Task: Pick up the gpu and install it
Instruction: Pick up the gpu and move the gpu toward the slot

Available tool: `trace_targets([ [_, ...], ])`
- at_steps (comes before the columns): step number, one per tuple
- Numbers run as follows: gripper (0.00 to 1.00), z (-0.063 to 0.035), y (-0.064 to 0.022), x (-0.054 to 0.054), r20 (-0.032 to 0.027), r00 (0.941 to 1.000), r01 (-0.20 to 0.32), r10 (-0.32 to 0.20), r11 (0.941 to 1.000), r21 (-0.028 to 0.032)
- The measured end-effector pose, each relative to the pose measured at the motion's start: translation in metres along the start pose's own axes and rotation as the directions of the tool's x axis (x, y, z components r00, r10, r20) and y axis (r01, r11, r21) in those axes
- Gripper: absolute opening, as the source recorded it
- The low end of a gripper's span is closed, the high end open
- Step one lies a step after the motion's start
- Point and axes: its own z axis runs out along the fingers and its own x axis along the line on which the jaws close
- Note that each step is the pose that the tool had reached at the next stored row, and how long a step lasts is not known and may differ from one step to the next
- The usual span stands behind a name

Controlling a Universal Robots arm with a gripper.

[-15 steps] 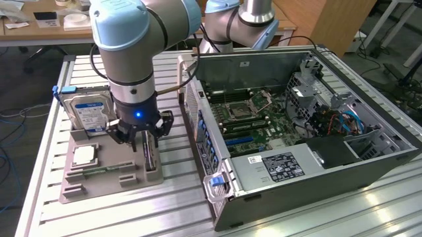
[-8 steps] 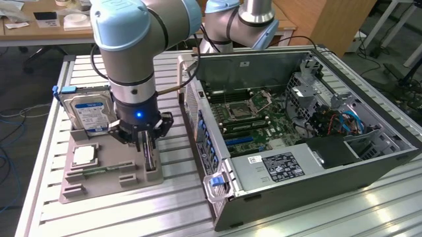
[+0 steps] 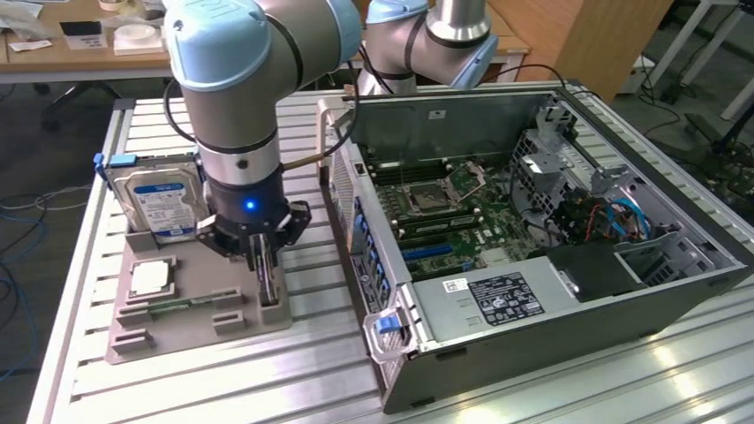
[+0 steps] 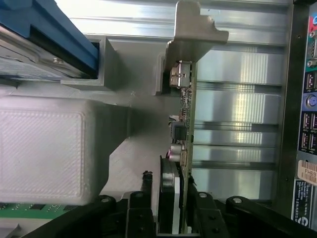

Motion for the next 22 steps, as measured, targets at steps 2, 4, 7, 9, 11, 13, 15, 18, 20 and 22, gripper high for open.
trace_targets([
  [2,0.34,0.0,0.0,-0.0003,-0.0001,1.0,0.0,0.0,1.0,0.0001],
  [4,0.28,0.0,0.0,-0.0006,0.0,1.0,0.0,0.0,1.0,0.0],
  [7,0.28,0.0,0.0,-0.0007,0.0,1.0,0.0,0.0,1.0,0.0],
  [9,0.28,0.0,0.0,-0.0007,0.0,1.0,0.0,0.0,1.0,0.0],
  [11,0.28,0.0,0.0,-0.0007,0.0,1.0,0.0,0.0,1.0,0.0],
  [13,0.28,0.0,0.0,-0.0007,0.0,1.0,0.0,0.0,1.0,0.0],
  [15,0.28,0.0,0.0,-0.0007,0.0,1.0,0.0,0.0,1.0,0.0001],
  [18,0.28,0.0,0.0,-0.0007,-0.0001,1.0,0.0,0.0,1.0,0.0],
  [20,0.28,-0.0015,0.0001,-0.0008,0.0001,1.0,0.0,0.0,1.0,0.0],
  [22,0.28,-0.0063,0.0001,-0.0008,0.0,1.0,0.0,0.0,1.0,0.0],
])
